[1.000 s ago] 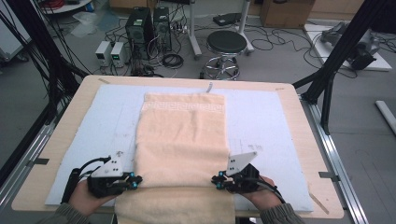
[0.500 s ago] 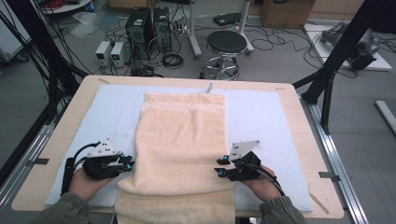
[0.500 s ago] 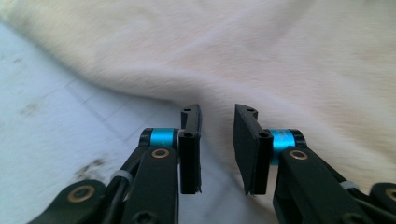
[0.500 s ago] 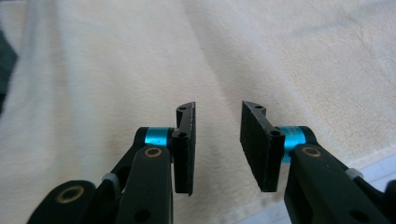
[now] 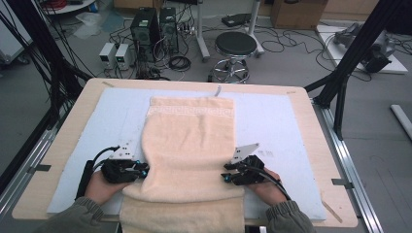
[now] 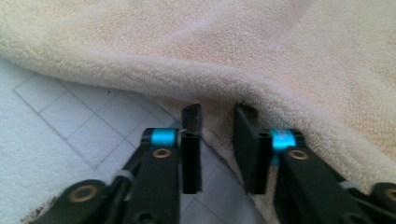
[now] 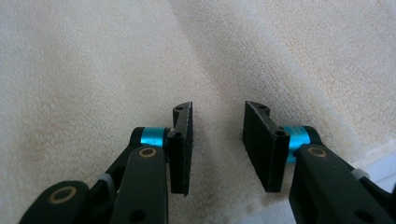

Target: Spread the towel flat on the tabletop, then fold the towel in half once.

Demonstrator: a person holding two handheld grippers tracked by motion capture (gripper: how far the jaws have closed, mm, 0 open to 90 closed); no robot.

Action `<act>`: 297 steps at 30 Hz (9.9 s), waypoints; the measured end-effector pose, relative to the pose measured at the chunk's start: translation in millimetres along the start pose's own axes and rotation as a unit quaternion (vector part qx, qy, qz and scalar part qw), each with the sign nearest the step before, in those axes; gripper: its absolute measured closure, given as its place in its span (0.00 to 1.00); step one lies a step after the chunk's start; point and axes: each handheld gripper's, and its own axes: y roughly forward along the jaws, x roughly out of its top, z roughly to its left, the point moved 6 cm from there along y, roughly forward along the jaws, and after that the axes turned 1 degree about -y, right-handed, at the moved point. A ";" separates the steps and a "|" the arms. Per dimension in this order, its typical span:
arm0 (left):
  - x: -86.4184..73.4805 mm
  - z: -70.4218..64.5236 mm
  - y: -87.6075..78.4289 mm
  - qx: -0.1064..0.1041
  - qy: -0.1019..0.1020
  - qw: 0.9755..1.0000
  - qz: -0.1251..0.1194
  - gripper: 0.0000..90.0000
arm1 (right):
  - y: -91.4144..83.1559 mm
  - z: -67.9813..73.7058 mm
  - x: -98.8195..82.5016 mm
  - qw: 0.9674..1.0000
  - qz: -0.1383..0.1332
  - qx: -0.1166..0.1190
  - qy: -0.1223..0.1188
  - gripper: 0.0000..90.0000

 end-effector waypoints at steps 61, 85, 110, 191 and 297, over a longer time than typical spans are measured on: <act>51.1 62.9 10.8 0.145 -0.046 0.986 -0.070 0.94 | 10.1 -100.9 30.7 0.988 0.000 -0.139 0.069 0.92; 1.2 -56.2 -55.1 0.019 0.059 0.995 -0.082 0.69 | -43.2 42.8 13.5 0.996 -0.083 -0.019 -0.007 0.70; -43.7 -115.4 -63.4 -0.063 0.055 0.996 -0.018 0.96 | -31.7 124.0 -10.2 0.992 -0.048 0.111 -0.044 0.93; 35.7 5.1 -39.5 0.027 -0.004 0.993 -0.115 0.36 | -36.3 -25.1 41.0 0.993 -0.088 -0.032 0.074 0.30; 43.9 52.6 -20.6 0.069 -0.008 0.996 -0.052 0.93 | -37.9 -59.1 44.0 0.993 -0.058 -0.008 0.099 0.92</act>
